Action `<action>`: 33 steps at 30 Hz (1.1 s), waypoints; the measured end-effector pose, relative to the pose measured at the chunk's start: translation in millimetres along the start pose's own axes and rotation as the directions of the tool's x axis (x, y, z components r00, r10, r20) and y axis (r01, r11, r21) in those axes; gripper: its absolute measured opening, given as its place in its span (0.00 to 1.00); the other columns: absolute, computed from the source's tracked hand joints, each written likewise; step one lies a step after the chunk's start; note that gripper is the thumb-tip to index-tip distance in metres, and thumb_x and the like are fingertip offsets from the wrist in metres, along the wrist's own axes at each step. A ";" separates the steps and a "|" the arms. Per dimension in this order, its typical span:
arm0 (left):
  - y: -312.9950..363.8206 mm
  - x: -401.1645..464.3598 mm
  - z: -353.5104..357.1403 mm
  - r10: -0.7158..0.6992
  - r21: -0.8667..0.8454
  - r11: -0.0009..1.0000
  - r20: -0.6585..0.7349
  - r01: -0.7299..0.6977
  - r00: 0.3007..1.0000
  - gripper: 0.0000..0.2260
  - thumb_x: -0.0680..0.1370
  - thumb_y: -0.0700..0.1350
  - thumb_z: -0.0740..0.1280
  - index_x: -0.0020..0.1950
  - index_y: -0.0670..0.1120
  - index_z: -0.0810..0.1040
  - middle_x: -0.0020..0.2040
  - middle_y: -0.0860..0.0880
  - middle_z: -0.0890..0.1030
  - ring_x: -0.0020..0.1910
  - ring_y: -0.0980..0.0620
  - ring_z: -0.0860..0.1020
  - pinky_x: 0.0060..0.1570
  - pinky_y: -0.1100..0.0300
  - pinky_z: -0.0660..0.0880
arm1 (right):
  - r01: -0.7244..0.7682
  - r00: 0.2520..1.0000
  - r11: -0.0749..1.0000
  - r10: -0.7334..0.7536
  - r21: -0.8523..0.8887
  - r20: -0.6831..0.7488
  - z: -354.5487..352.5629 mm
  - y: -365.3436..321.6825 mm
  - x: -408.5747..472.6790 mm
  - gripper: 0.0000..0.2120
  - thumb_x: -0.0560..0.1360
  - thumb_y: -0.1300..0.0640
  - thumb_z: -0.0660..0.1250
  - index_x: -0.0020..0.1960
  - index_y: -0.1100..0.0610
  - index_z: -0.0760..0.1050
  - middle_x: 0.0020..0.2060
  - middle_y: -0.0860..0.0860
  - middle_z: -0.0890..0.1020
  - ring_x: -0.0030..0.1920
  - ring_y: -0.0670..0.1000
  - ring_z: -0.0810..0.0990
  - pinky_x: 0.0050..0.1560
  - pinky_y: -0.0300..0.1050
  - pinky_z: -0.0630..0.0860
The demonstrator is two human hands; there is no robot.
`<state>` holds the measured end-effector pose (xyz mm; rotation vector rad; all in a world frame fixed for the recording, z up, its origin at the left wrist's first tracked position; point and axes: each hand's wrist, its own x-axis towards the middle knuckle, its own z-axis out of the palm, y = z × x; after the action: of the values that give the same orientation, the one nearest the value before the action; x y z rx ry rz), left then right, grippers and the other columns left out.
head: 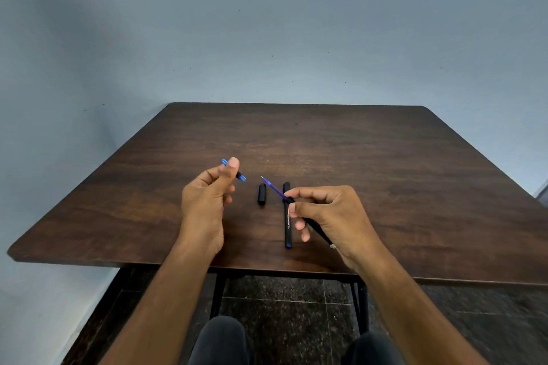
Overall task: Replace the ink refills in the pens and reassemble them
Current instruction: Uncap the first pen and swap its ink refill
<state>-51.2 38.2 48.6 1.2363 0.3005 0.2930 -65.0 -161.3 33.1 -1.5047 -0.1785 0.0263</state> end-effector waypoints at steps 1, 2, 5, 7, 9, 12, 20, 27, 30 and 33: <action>-0.8 1.4 -2.9 0.033 0.083 0.996 0.003 -0.034 0.999 0.13 0.71 0.51 0.77 0.47 0.43 0.84 0.33 0.54 0.79 0.31 0.59 0.71 0.36 0.63 0.68 | 0.000 1.000 1.000 0.000 0.003 -0.003 -0.6 -0.5 0.0 0.09 0.73 0.70 0.73 0.49 0.60 0.87 0.31 0.61 0.82 0.29 0.57 0.77 0.27 0.43 0.76; -2.0 2.6 -5.9 0.069 0.181 0.981 0.017 -0.071 0.997 0.12 0.71 0.50 0.77 0.46 0.42 0.85 0.31 0.54 0.79 0.29 0.61 0.72 0.36 0.66 0.69 | 0.000 1.000 1.000 0.000 0.006 -0.005 -1.2 -1.1 0.1 0.09 0.73 0.70 0.72 0.49 0.61 0.87 0.31 0.60 0.82 0.29 0.56 0.77 0.27 0.43 0.76; -6.3 3.0 -12.1 0.136 0.497 0.851 0.106 -0.171 0.985 0.09 0.70 0.49 0.79 0.41 0.45 0.85 0.34 0.52 0.86 0.31 0.64 0.78 0.35 0.73 0.72 | -0.002 1.000 1.000 0.002 0.020 -0.015 -3.2 -1.1 0.8 0.09 0.73 0.70 0.72 0.50 0.61 0.86 0.32 0.58 0.83 0.29 0.54 0.78 0.27 0.44 0.77; -10.5 1.7 -12.9 0.119 0.681 0.707 0.152 -0.191 0.981 0.09 0.68 0.52 0.80 0.39 0.48 0.85 0.33 0.52 0.86 0.31 0.61 0.79 0.34 0.70 0.72 | -0.007 1.000 1.000 0.008 0.029 -0.027 -4.0 -0.2 1.7 0.09 0.73 0.70 0.72 0.50 0.62 0.86 0.33 0.59 0.84 0.29 0.54 0.79 0.28 0.45 0.78; -14.5 0.5 -10.4 0.073 0.803 0.571 0.155 -0.169 0.985 0.10 0.67 0.54 0.80 0.38 0.50 0.85 0.32 0.54 0.85 0.31 0.61 0.81 0.31 0.69 0.73 | -0.013 0.999 0.999 0.015 0.033 -0.039 -4.4 1.1 2.8 0.09 0.73 0.70 0.72 0.51 0.62 0.86 0.33 0.58 0.85 0.30 0.54 0.80 0.29 0.46 0.78; -19.6 -0.1 -4.5 0.055 0.884 0.443 0.136 -0.146 0.989 0.11 0.67 0.55 0.81 0.35 0.53 0.81 0.36 0.54 0.83 0.38 0.56 0.81 0.38 0.62 0.74 | -0.028 0.999 0.999 0.029 0.045 -0.038 -5.1 2.5 3.3 0.08 0.73 0.69 0.73 0.51 0.61 0.85 0.35 0.59 0.86 0.31 0.54 0.81 0.31 0.47 0.79; -25.2 -1.8 1.8 0.081 0.923 0.345 0.149 -0.168 0.985 0.13 0.69 0.56 0.79 0.37 0.54 0.77 0.37 0.57 0.80 0.45 0.53 0.80 0.46 0.57 0.76 | -0.062 0.997 0.998 0.063 0.033 -0.049 -8.1 0.4 -0.8 0.08 0.74 0.66 0.74 0.51 0.59 0.86 0.37 0.60 0.87 0.33 0.52 0.83 0.32 0.45 0.80; -27.0 -3.9 0.0 0.100 0.915 0.359 0.156 -0.182 0.983 0.12 0.69 0.57 0.78 0.42 0.53 0.79 0.38 0.56 0.80 0.44 0.54 0.79 0.47 0.56 0.78 | -0.084 0.995 0.995 0.086 0.046 -0.050 -6.0 1.7 -1.3 0.08 0.74 0.66 0.75 0.52 0.59 0.85 0.38 0.60 0.87 0.33 0.53 0.83 0.33 0.45 0.79; -27.1 -4.1 0.3 0.106 0.912 0.364 0.161 -0.189 0.981 0.13 0.68 0.57 0.79 0.43 0.53 0.79 0.38 0.56 0.80 0.44 0.53 0.79 0.49 0.54 0.78 | -0.083 0.995 0.995 0.085 0.049 -0.048 -5.2 1.7 -1.1 0.08 0.73 0.66 0.75 0.51 0.59 0.85 0.37 0.60 0.87 0.33 0.53 0.82 0.33 0.45 0.80; -26.7 -3.6 -0.7 0.103 0.907 0.378 0.156 -0.184 0.982 0.13 0.68 0.58 0.79 0.42 0.54 0.79 0.38 0.56 0.79 0.44 0.54 0.79 0.47 0.56 0.78 | -0.080 0.995 0.996 0.082 0.048 -0.047 -6.2 1.4 -1.3 0.08 0.73 0.67 0.75 0.51 0.59 0.85 0.37 0.60 0.87 0.33 0.53 0.82 0.33 0.45 0.80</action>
<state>-53.3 29.5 23.2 2.4308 0.2930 0.2186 -65.4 -167.5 31.2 -1.4650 -0.0767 0.0582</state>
